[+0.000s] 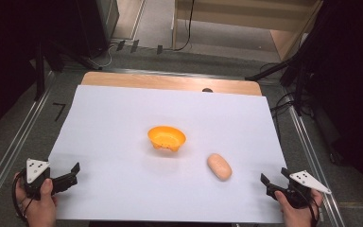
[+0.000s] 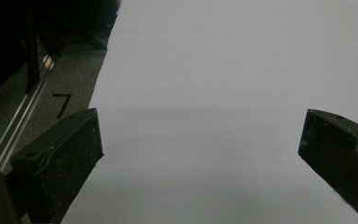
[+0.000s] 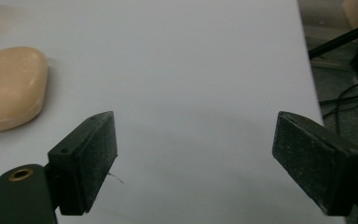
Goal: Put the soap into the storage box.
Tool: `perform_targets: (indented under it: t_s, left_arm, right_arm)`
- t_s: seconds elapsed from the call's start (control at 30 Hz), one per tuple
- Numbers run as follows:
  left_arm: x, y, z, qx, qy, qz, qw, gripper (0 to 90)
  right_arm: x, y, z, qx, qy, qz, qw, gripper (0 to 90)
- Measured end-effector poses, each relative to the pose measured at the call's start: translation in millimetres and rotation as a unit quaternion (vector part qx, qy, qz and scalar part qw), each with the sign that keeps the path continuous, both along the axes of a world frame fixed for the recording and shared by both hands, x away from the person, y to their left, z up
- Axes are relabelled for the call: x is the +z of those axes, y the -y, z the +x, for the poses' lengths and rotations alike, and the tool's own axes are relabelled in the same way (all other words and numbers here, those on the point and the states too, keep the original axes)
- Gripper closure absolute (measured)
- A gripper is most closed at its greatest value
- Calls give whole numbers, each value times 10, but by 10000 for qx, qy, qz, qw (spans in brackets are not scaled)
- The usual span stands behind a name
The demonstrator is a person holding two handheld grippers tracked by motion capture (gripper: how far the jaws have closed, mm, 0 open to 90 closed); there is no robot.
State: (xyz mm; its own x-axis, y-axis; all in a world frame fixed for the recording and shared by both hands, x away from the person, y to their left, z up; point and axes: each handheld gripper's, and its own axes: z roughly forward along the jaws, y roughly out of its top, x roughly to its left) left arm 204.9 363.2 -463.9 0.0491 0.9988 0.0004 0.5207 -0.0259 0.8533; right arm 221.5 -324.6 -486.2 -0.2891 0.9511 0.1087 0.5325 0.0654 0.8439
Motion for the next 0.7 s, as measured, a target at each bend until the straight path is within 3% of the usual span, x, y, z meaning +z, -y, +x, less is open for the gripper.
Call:
perform_targets:
  t_s: [0.07,0.1,0.17,0.27,0.3,0.33,0.4,0.57,0.63,0.7]
  left_arm:
    - [-1,1,1,2,2,0,10000,0]
    - [1,2,-1,3,-2,11,10000,0]
    - [1,4,-3,-3,4,1,10000,0]
    - [1,10,-6,-42,22,14,10000,0]
    - [1,10,-6,-42,22,14,10000,0]
    - [1,8,-7,-35,22,6,10000,0]
    - [2,7,-8,-34,20,1,10000,0]
    - [2,8,-9,-55,33,10,10000,0]
    - [1,8,-9,-51,35,4,10000,0]
    - [2,8,-9,-56,34,10,10000,0]
  right_arm:
    - [0,-21,5,14,-45,-57,10000,209]
    - [6,-69,24,133,-145,-247,9995,258]
    - [26,-112,55,224,-235,-369,9988,279]
    - [87,-149,88,303,-329,-583,9973,424]
    - [87,-149,88,303,-329,-583,9973,424]
    - [120,-168,116,351,-417,-749,9957,457]
    - [134,-181,153,456,-479,-717,9952,492]
    - [174,-253,224,622,-510,-826,9933,480]
    - [207,-291,243,681,-709,-900,9911,485]
    - [230,-328,262,785,-927,-926,9883,404]
